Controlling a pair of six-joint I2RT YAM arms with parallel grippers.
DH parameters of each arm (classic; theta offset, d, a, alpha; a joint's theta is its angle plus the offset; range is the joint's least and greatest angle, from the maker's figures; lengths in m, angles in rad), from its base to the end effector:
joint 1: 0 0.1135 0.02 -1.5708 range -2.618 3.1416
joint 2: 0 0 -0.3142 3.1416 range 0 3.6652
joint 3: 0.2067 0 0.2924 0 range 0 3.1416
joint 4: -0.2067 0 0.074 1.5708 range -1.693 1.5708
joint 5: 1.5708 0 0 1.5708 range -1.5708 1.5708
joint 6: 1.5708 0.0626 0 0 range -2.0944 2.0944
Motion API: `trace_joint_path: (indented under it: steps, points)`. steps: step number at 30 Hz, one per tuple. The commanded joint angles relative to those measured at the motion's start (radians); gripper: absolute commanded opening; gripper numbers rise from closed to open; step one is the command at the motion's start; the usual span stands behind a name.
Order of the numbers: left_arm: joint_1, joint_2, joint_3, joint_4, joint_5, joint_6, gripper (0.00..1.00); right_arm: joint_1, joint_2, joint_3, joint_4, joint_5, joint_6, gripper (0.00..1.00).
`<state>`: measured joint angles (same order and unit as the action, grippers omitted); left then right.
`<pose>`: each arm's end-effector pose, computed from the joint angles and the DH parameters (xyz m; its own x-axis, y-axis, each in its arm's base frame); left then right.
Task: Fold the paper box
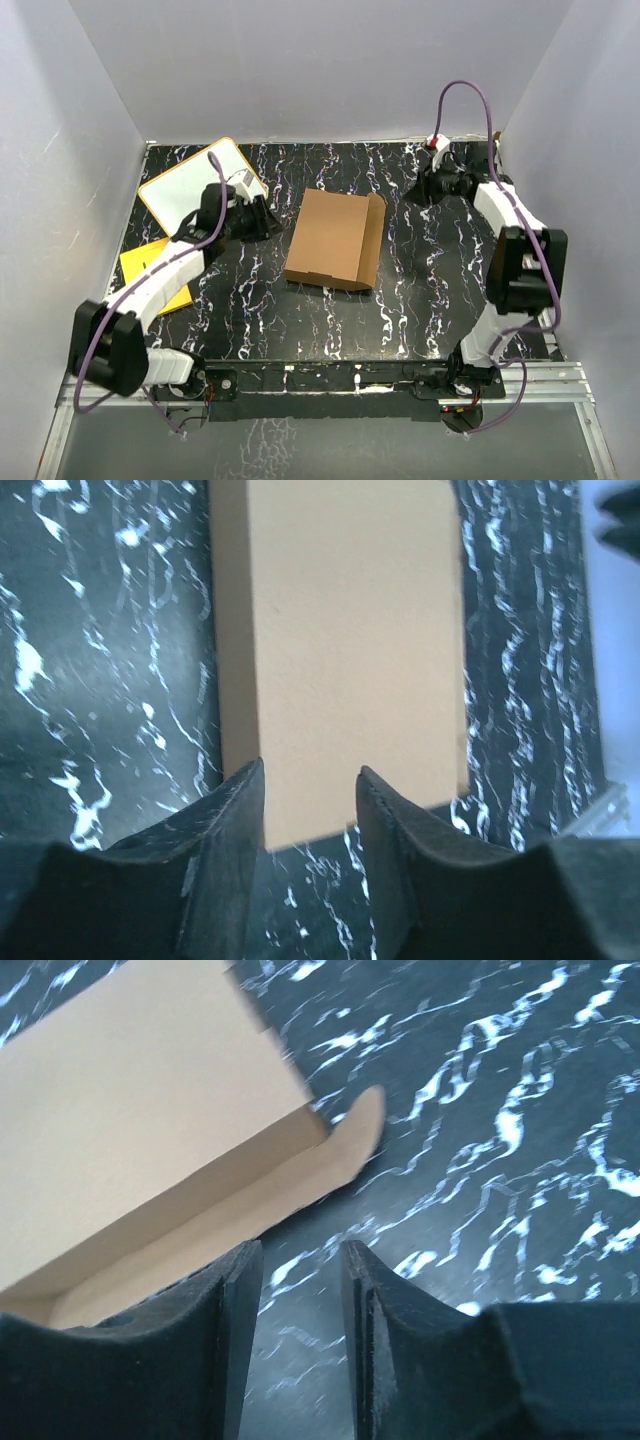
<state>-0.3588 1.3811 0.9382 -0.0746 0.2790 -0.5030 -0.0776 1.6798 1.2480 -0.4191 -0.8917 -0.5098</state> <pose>0.3326 -0.1431 0.2873 -0.6766 -0.2412 -0.6957 0.2688 0.7987 -0.5383 0.4164 0.0165 0.2754 -0.4285 -0.2741 -0.8610 -0.7698 0.6097 0.1889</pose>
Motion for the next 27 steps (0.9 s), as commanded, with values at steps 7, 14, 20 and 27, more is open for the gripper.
trace_joint_path:
  steps: [7,14,20,27]
  points:
    - [-0.093,-0.144,-0.358,0.174,0.253,-0.207,0.41,-0.003,0.412,0.336,0.157,-0.142,0.307,0.53]
    - [-0.142,0.018,-0.378,0.351,0.297,-0.278,0.42,0.045,0.589,0.566,0.031,-0.134,0.277,0.54]
    - [-0.146,0.142,-0.304,0.309,0.259,-0.261,0.42,0.063,0.67,0.675,-0.007,-0.076,0.273,0.53]
    - [-0.122,0.158,-0.266,0.251,0.192,-0.246,0.42,0.065,0.712,0.72,-0.075,-0.049,0.219,0.52]
